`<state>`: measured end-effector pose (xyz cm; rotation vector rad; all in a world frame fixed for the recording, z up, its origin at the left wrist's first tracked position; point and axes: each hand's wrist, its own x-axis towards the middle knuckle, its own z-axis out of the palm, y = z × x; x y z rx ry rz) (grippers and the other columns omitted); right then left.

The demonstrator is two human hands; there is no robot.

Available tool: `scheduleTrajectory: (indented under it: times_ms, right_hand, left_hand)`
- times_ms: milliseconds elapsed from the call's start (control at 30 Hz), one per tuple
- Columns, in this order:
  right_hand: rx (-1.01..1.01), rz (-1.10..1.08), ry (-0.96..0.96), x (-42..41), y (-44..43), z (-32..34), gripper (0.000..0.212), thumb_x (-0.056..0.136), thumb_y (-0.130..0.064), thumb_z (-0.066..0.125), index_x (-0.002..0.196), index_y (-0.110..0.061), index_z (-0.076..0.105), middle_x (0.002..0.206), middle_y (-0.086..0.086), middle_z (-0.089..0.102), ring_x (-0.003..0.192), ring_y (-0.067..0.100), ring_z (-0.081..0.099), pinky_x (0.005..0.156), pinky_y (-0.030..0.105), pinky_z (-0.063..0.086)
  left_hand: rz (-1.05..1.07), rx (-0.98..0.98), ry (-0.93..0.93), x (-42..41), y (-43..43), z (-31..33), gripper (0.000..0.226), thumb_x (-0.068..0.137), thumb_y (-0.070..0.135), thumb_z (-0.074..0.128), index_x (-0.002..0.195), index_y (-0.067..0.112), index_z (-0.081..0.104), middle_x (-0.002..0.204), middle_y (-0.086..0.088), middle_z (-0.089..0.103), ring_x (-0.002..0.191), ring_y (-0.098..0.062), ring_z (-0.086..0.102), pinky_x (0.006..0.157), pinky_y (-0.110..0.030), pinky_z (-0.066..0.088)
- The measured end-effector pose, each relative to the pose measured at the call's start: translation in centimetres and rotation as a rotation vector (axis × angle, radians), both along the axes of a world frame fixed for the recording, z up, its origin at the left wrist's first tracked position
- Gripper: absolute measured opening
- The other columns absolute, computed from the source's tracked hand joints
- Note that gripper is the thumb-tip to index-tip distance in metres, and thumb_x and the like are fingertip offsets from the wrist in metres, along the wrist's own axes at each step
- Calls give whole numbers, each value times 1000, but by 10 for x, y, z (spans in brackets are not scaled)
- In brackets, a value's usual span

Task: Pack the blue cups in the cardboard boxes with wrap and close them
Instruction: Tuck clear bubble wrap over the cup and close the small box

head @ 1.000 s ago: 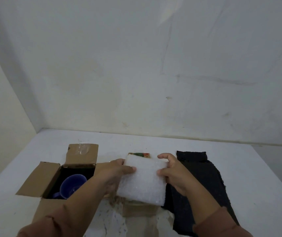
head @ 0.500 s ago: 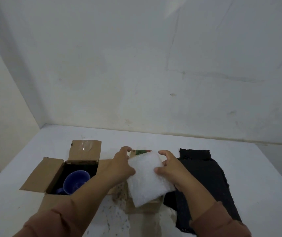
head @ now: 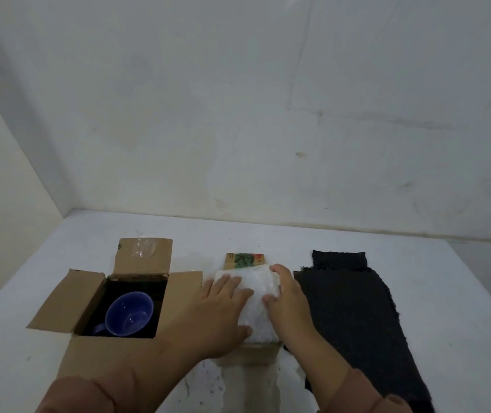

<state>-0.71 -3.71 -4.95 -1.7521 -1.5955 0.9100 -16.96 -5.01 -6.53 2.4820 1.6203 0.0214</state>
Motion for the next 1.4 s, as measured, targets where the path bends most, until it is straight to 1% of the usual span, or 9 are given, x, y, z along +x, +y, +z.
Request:
scheduleTrajectory:
  times_ms: [167,267,433,633,800,1000,1067,1233,1400]
  right_hand:
    - [190,240,-717,1,-5,-4,43,92,-29,49,134,-31,37,136,6,37,116,26,39,91,36,35]
    - [130,438,-850,11,5,4,48,91,-33,51,135,-22,36,156,3,9,135,28,19,101,46,24]
    - [0,805,-1069,21,26,20,68,89,-35,54,145,-12,22,158,3,9,140,27,14,107,49,17]
    - [5,890,-1155,17,33,27,77,80,-42,65,139,-5,33,146,12,28,128,29,33,105,41,24]
    - [156,895,-1256,10,33,22,47,83,-37,61,120,-10,52,125,7,53,127,26,31,109,48,13]
    - [207,780,-1150,8,23,12,29,85,-21,52,112,-11,52,113,7,58,119,25,34,96,43,24]
    - [163,760,-1121,12,22,12,38,85,-23,52,120,-12,47,121,7,54,117,27,37,94,43,24]
    - [-118,864,-1152,20,33,32,95,68,-58,68,142,-20,23,143,1,37,120,28,33,101,47,19]
    - [-29,791,-1242,-1,23,28,82,75,-41,69,139,-11,26,132,8,46,118,27,44,106,48,16]
  left_hand:
    - [-60,-26,122,-4,4,0,73,86,56,48,145,34,11,160,-4,5,146,-22,-4,114,-47,-8]
    - [-87,-24,127,-5,3,1,71,87,55,45,146,34,12,159,-5,6,146,-23,-1,113,-45,-9]
    - [-90,-138,24,-10,13,16,62,89,22,41,147,22,20,158,-5,13,145,-20,8,114,-34,-7]
    - [-131,39,183,-15,21,12,56,85,30,58,134,13,38,141,-11,40,129,-26,35,116,-41,13]
    - [-267,79,288,-10,27,5,52,85,24,56,133,11,40,139,-12,46,132,-26,36,114,-44,-3]
    - [-260,95,321,-2,31,-1,40,80,10,49,119,8,42,123,-17,51,118,-31,45,114,-51,-3]
    - [-262,100,341,-1,30,-2,41,79,10,51,118,6,42,120,-18,51,115,-33,46,114,-53,-2]
    - [-252,77,390,1,31,1,54,78,16,57,128,6,40,128,-18,48,123,-34,43,111,-51,-9]
    - [-263,-19,457,7,35,10,76,73,33,69,135,7,32,134,-18,43,128,-34,36,113,-54,-5]
